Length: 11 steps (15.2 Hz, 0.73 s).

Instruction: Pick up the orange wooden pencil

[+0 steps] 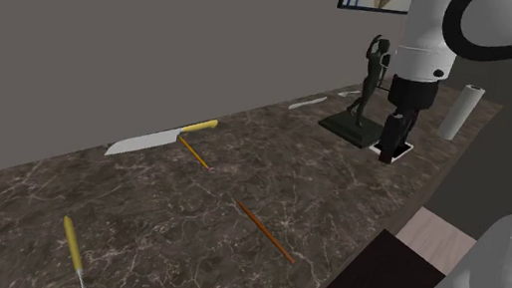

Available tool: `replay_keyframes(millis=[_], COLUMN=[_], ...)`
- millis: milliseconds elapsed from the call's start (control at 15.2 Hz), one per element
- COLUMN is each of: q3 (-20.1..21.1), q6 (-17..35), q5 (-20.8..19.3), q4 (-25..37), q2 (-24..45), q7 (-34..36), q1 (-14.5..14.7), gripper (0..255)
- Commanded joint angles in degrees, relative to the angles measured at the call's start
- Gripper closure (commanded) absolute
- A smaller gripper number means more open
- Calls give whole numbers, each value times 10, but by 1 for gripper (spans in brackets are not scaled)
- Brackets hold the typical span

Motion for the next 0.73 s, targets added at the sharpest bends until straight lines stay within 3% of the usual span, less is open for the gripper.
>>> replay_keyframes(millis=[0, 660], q3=[0, 167], q6=[0, 97], q5=[0, 76], q4=[0, -16], q2=[0, 53], q7=[0, 181], q1=[0, 30], gripper=[0, 0])
